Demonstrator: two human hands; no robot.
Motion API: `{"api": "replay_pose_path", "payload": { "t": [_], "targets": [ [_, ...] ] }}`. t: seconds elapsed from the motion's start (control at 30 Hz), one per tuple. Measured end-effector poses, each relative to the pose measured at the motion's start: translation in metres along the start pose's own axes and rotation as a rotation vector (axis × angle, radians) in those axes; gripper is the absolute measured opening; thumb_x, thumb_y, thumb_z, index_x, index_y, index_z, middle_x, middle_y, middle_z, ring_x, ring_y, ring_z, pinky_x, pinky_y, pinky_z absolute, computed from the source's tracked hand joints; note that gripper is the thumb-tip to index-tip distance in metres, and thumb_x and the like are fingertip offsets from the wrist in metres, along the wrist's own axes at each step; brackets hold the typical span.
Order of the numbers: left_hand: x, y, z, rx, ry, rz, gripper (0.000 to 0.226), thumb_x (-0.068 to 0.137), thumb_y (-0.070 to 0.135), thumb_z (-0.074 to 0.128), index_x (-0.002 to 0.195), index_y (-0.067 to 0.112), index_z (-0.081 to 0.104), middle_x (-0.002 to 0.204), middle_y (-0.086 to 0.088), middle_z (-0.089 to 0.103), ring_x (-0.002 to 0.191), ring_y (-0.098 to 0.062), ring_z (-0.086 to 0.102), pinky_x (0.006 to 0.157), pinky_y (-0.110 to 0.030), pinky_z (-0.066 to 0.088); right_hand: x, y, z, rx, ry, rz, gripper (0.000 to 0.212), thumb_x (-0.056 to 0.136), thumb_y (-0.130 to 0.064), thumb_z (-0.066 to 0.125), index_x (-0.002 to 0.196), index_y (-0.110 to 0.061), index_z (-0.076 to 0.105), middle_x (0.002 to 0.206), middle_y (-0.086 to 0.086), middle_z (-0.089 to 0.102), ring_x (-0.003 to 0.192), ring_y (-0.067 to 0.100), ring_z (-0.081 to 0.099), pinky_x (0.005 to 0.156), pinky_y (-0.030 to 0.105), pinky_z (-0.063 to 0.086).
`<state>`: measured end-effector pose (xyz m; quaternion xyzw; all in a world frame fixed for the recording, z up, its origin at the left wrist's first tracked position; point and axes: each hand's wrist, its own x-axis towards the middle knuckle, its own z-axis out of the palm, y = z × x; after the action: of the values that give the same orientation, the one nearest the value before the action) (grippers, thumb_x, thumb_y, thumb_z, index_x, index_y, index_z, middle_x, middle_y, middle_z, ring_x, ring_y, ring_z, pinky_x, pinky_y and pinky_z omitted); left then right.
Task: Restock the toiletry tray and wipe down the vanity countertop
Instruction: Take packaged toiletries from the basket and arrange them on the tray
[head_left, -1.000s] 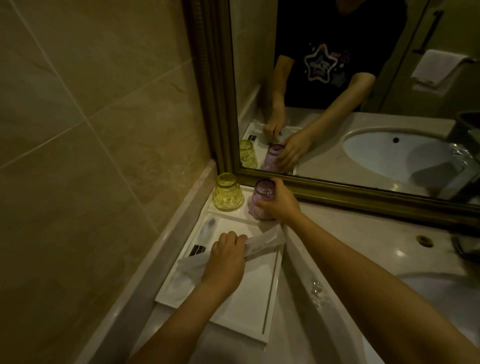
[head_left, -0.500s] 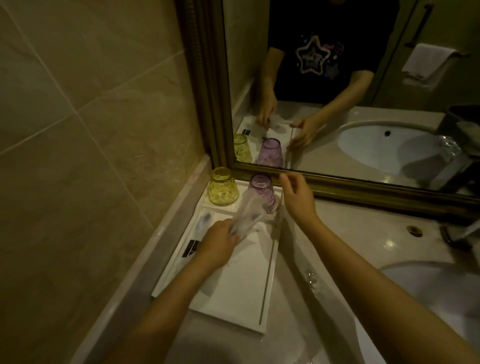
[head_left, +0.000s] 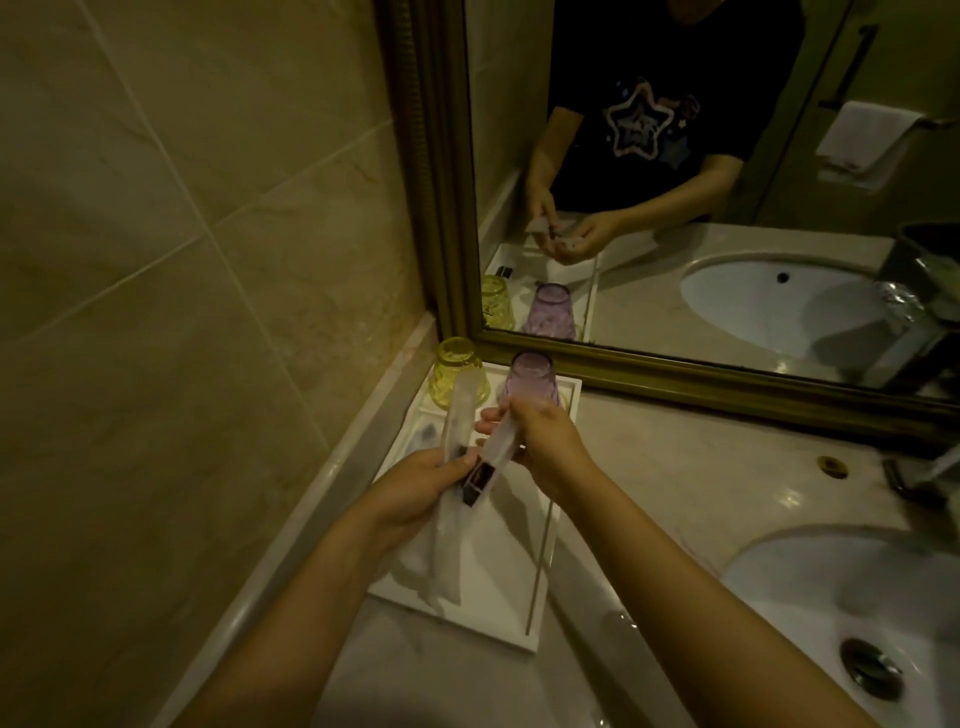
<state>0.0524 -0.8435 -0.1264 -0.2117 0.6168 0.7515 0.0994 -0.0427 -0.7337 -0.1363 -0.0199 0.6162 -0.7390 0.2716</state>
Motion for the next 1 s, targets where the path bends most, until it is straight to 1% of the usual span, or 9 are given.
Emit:
{"api": "replay_pose_path", "payload": {
  "t": [0.13, 0.23, 0.37, 0.43, 0.53, 0.63, 0.7, 0.8, 1.0],
  "targets": [
    [-0.002, 0.002, -0.008, -0.223, 0.121, 0.042, 0.022, 0.094, 0.01, 0.042, 0.107, -0.001, 0.057, 0.083, -0.013, 0.064, 0.072, -0.016, 0.065, 0.064, -0.022, 0.056, 0.004, -0.013, 0.003, 0.031, 0.115, 0.034, 0.021, 0.092, -0.01, 0.037, 0.075, -0.011, 0.05, 0.061, 0.006, 0.044, 0.047, 0.016, 0.042, 0.037, 0.017, 0.041],
    [-0.007, 0.003, -0.016, -0.22, 0.149, -0.001, 0.018, 0.094, 0.015, 0.046, 0.1, 0.003, 0.059, 0.07, -0.009, 0.06, 0.05, -0.013, 0.061, 0.048, -0.024, 0.054, 0.006, -0.019, 0.007, -0.019, 0.051, 0.062, 0.02, 0.093, -0.014, 0.042, 0.075, -0.012, 0.05, 0.059, 0.004, 0.04, 0.046, 0.013, 0.037, 0.039, 0.02, 0.037],
    [-0.013, -0.002, -0.022, -0.112, 0.152, -0.054, 0.016, 0.091, 0.017, 0.051, 0.099, 0.007, 0.061, 0.068, -0.005, 0.059, 0.047, -0.009, 0.053, 0.039, -0.019, 0.042, 0.008, -0.022, 0.018, 0.087, -0.018, 0.098, 0.013, 0.094, -0.011, 0.042, 0.082, -0.012, 0.046, 0.062, 0.003, 0.039, 0.049, 0.012, 0.036, 0.04, 0.02, 0.037],
    [-0.017, -0.005, -0.026, 0.023, 0.142, -0.071, 0.019, 0.089, 0.022, 0.055, 0.101, 0.008, 0.062, 0.071, -0.004, 0.061, 0.052, -0.009, 0.054, 0.041, -0.019, 0.04, 0.009, -0.024, 0.02, 0.162, -0.076, 0.094, 0.016, 0.095, -0.009, 0.04, 0.08, -0.013, 0.044, 0.064, 0.003, 0.039, 0.05, 0.011, 0.035, 0.041, 0.019, 0.035],
    [-0.026, -0.012, -0.03, 0.16, 0.096, -0.096, 0.03, 0.083, 0.035, 0.06, 0.102, 0.013, 0.065, 0.082, -0.002, 0.069, 0.071, -0.014, 0.063, 0.056, -0.025, 0.047, 0.011, -0.023, 0.02, 0.275, -0.148, 0.074, 0.014, 0.096, -0.009, 0.038, 0.084, -0.011, 0.044, 0.066, 0.003, 0.04, 0.051, 0.011, 0.035, 0.042, 0.019, 0.036],
    [-0.039, -0.027, -0.033, 0.094, 0.037, -0.063, 0.025, 0.072, 0.032, 0.069, 0.091, 0.016, 0.065, 0.069, 0.004, 0.071, 0.057, -0.006, 0.061, 0.046, -0.021, 0.044, 0.013, -0.017, 0.021, 0.345, -0.169, 0.109, 0.008, 0.095, -0.01, 0.041, 0.09, -0.011, 0.047, 0.069, 0.004, 0.043, 0.055, 0.012, 0.038, 0.052, 0.024, 0.037],
    [-0.043, -0.038, -0.033, 0.051, 0.081, -0.018, 0.022, 0.068, 0.019, 0.074, 0.087, 0.013, 0.065, 0.062, 0.004, 0.069, 0.05, -0.005, 0.058, 0.04, -0.019, 0.041, 0.015, -0.012, 0.02, 0.259, -0.209, 0.121, 0.011, 0.094, -0.014, 0.043, 0.101, -0.01, 0.051, 0.076, 0.005, 0.048, 0.065, 0.014, 0.047, 0.061, 0.025, 0.043],
    [-0.046, -0.049, -0.035, -0.018, 0.156, -0.009, 0.017, 0.07, 0.006, 0.073, 0.085, 0.01, 0.064, 0.058, 0.002, 0.067, 0.047, -0.008, 0.057, 0.039, -0.02, 0.041, 0.02, -0.004, 0.007, -0.23, -0.182, 0.047, 0.03, 0.095, -0.026, 0.044, 0.117, -0.008, 0.054, 0.095, 0.006, 0.054, 0.082, 0.017, 0.053, 0.068, 0.025, 0.047],
    [-0.047, -0.063, -0.038, -0.048, 0.251, -0.106, 0.034, 0.067, 0.005, 0.076, 0.098, 0.0, 0.062, 0.08, -0.016, 0.066, 0.059, -0.018, 0.059, 0.047, -0.025, 0.045, 0.038, 0.014, -0.016, -0.418, -0.047, 0.0, 0.013, 0.09, -0.01, 0.056, 0.096, -0.001, 0.064, 0.072, 0.006, 0.056, 0.059, 0.013, 0.052, 0.047, 0.017, 0.047]
  ]
}}
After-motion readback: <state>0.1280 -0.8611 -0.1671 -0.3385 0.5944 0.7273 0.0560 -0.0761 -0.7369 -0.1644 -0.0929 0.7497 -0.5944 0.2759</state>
